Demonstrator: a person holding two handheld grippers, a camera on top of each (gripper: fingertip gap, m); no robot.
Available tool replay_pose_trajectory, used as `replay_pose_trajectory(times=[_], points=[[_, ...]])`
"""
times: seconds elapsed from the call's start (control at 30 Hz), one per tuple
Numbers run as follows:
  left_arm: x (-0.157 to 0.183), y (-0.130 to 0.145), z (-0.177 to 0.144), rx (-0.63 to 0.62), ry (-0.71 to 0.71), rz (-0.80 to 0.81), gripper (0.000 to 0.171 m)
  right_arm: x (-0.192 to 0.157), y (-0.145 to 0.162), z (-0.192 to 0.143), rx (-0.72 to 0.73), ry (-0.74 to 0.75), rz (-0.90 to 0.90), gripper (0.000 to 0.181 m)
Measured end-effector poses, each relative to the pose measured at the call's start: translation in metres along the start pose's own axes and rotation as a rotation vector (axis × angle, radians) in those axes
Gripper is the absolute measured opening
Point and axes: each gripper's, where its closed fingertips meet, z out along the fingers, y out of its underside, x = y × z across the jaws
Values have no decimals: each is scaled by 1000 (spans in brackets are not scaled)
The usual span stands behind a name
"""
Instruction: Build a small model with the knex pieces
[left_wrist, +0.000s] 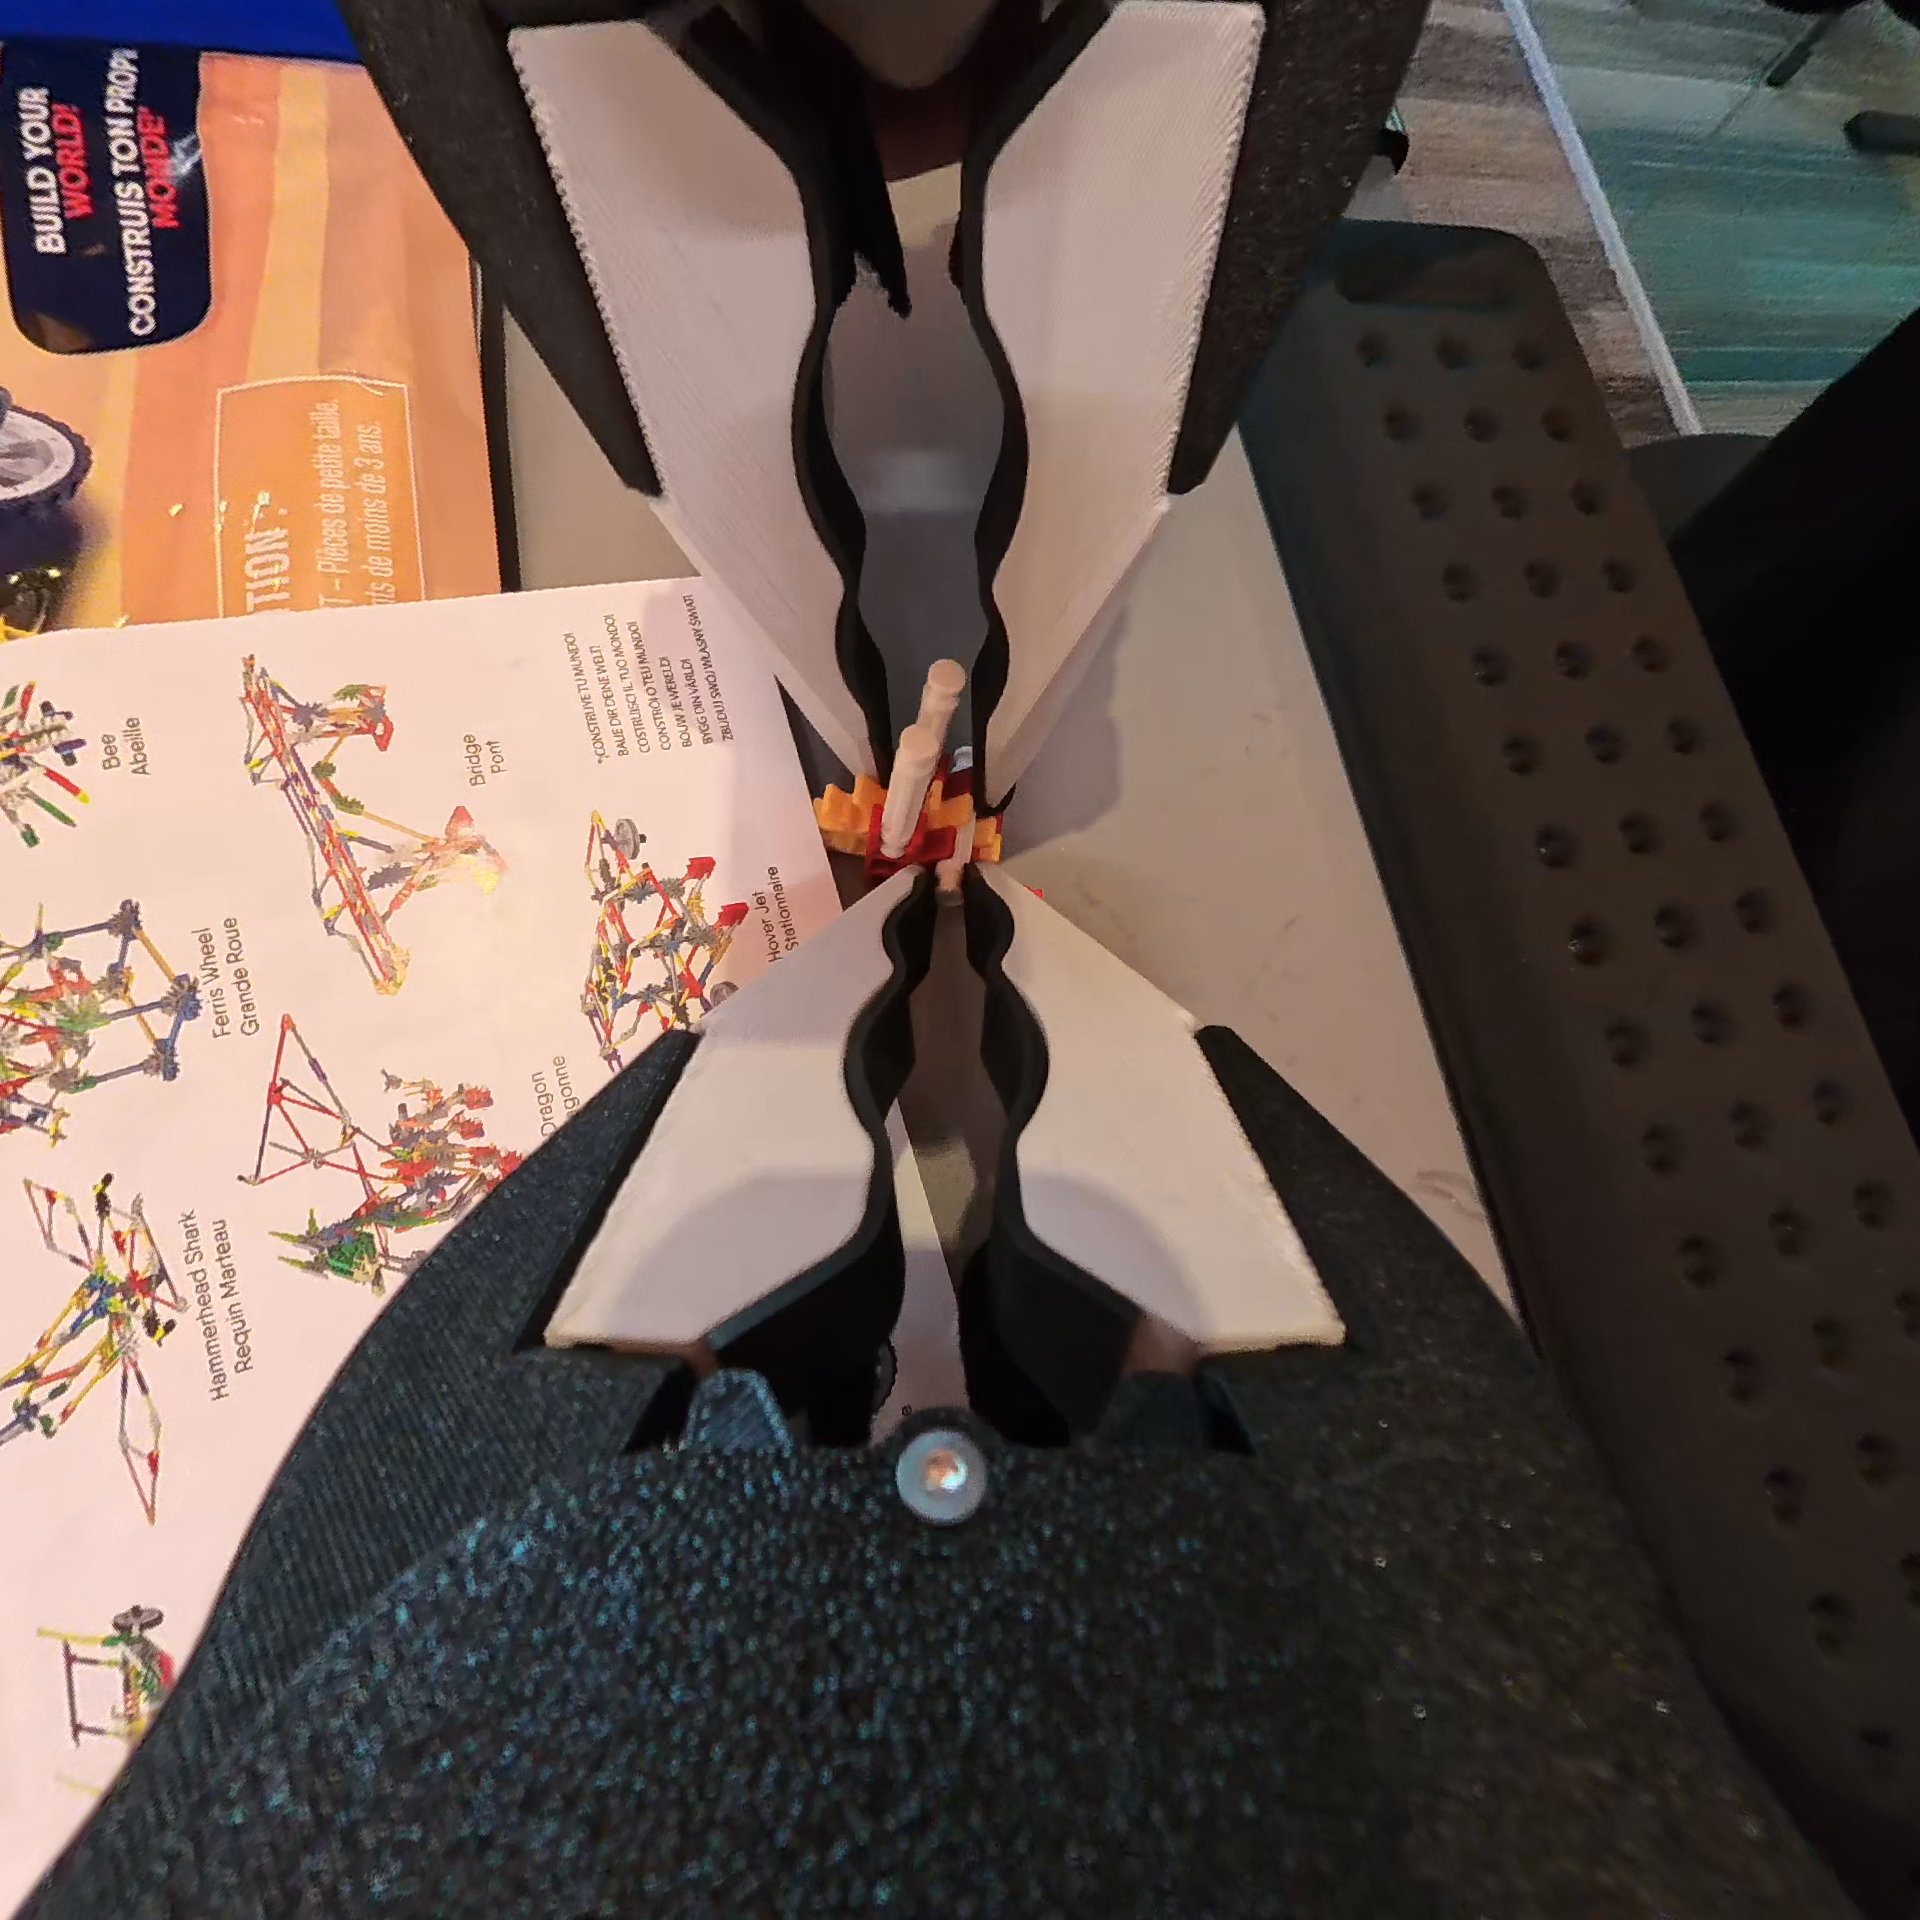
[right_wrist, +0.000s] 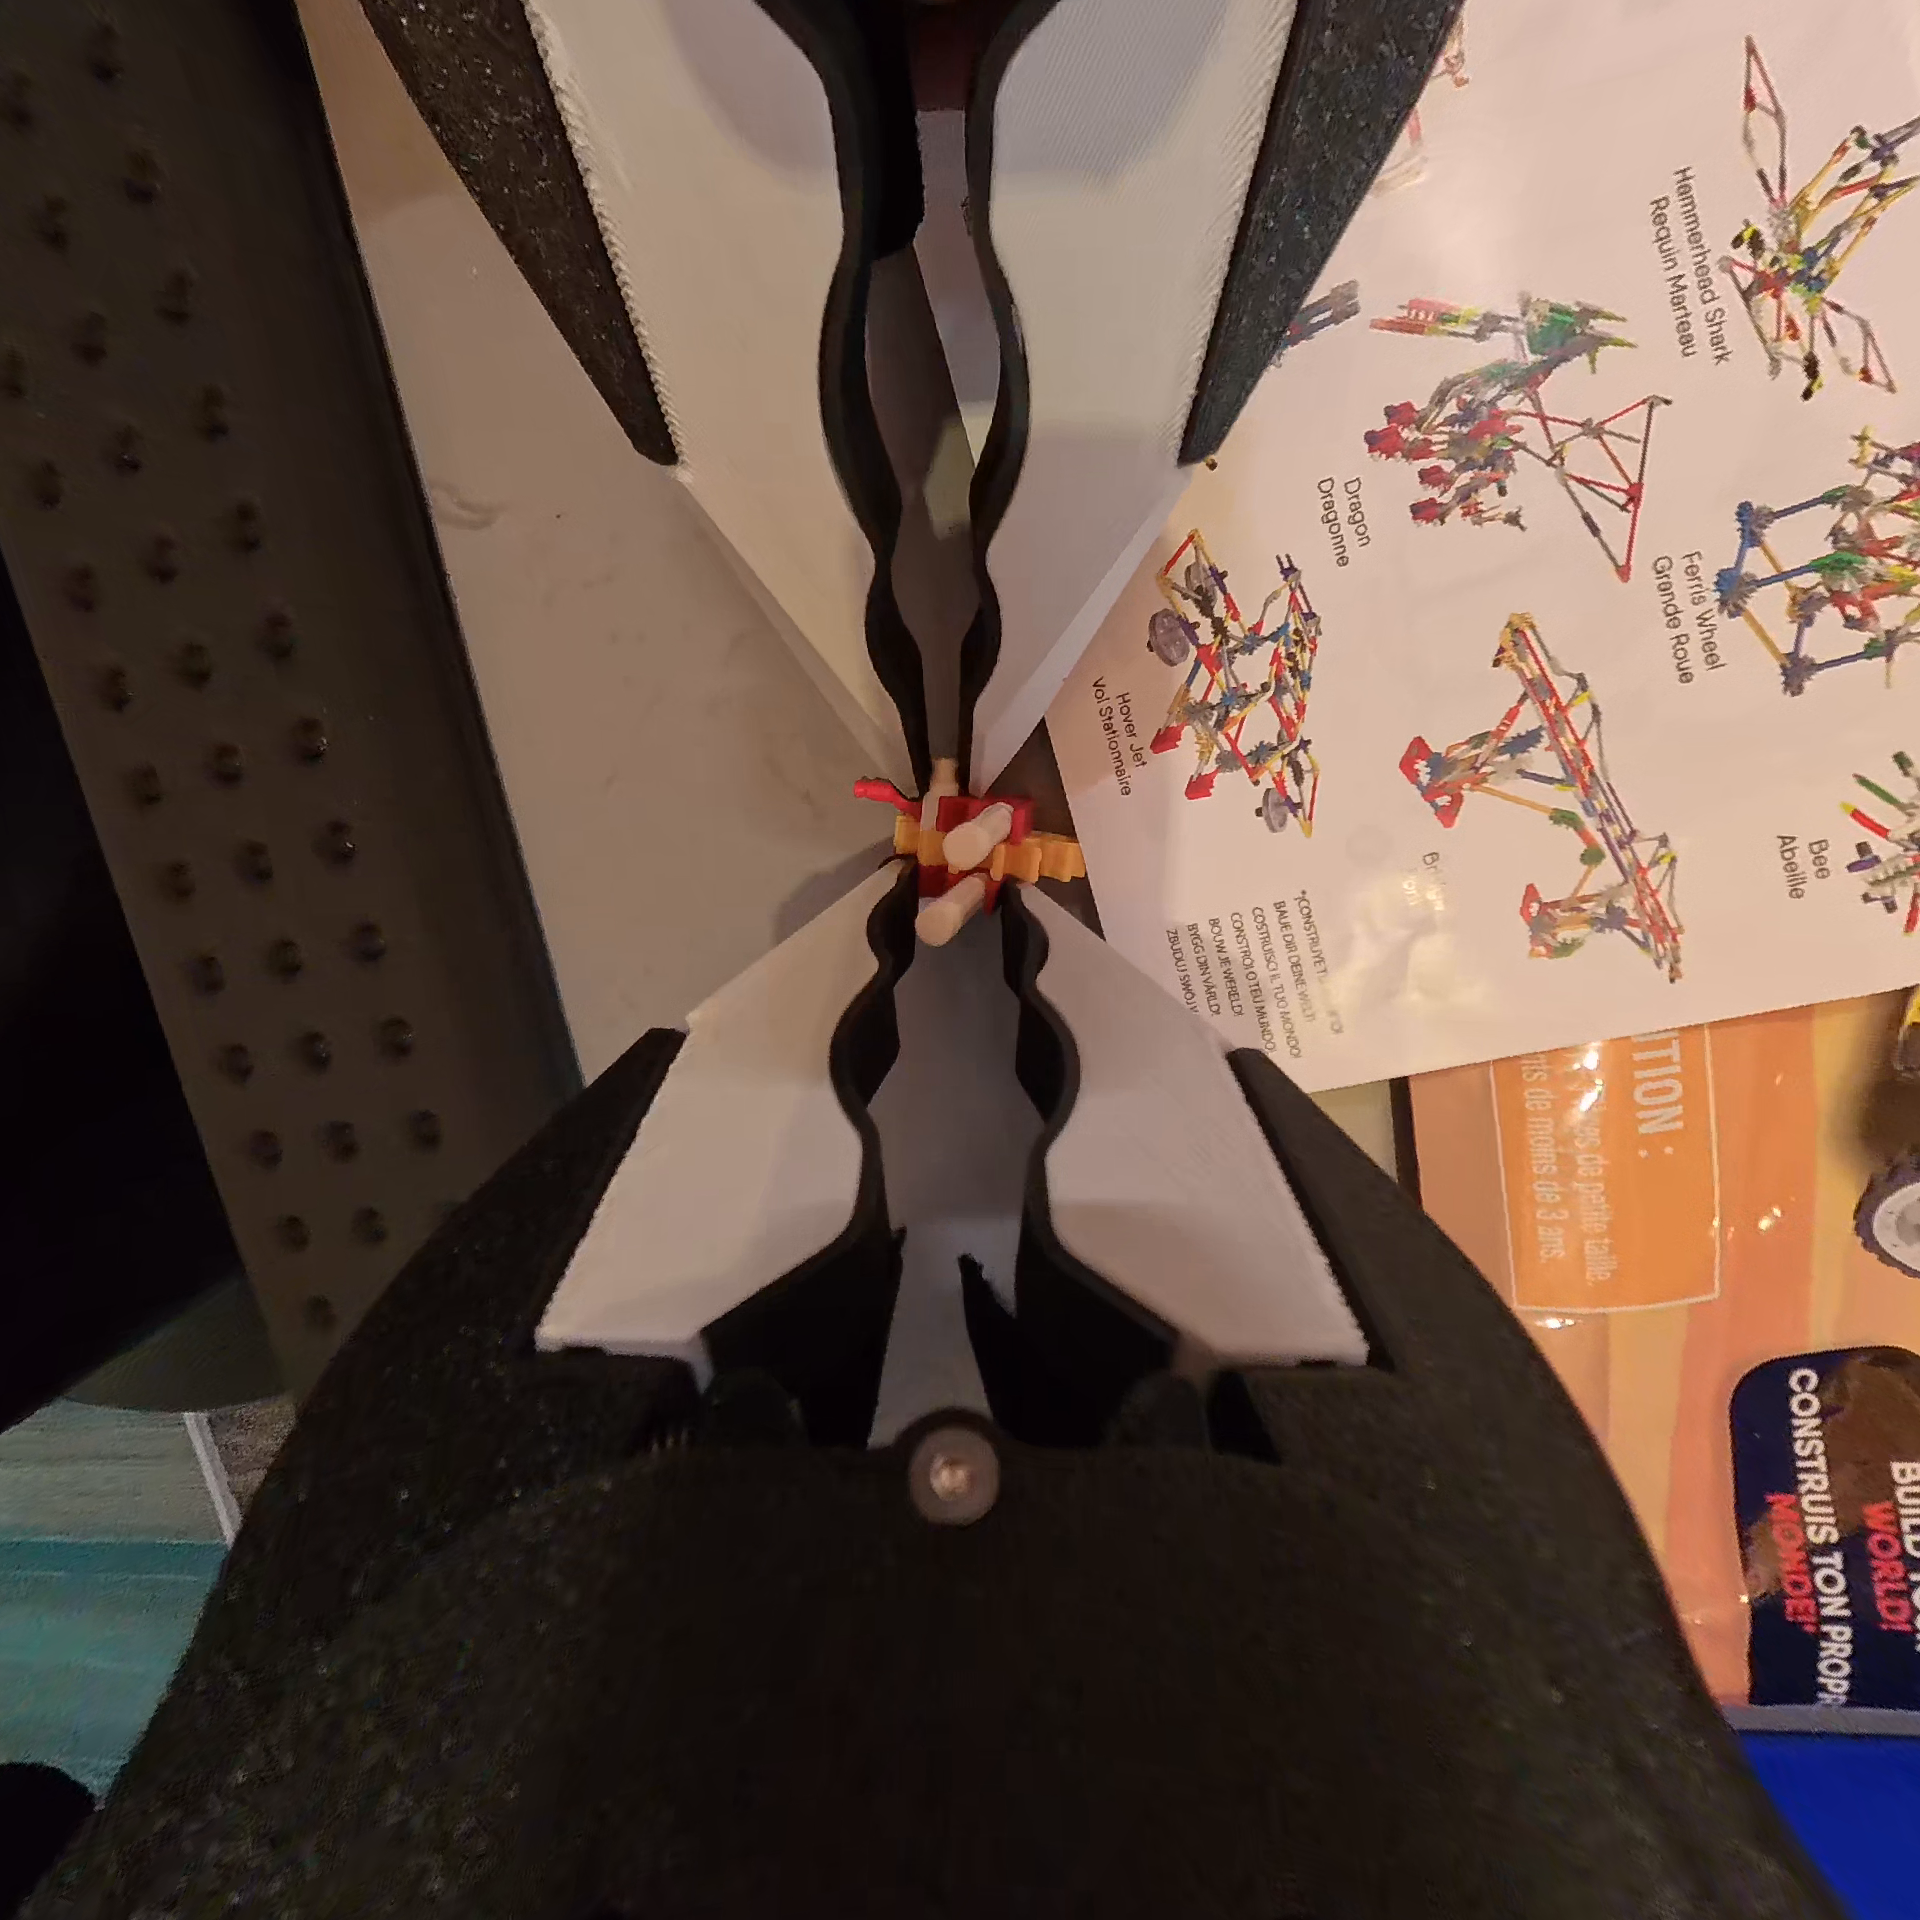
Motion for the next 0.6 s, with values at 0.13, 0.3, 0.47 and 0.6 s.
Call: replay_pose_trajectory(times=[0.13,0.3,0.47,0.6], points=[[0,0,0,19,31,-61,2,0,0,0,-18,5,-10,14],[0,-1,0,38,47,-122,2,1,0,0,-56,9,-26,13],[-2,-1,0,61,54,-182,2,2,0,0,-98,8,-37,13],[-5,-1,-1,76,63,-228,2,4,-1,1,-113,16,-41,13]])
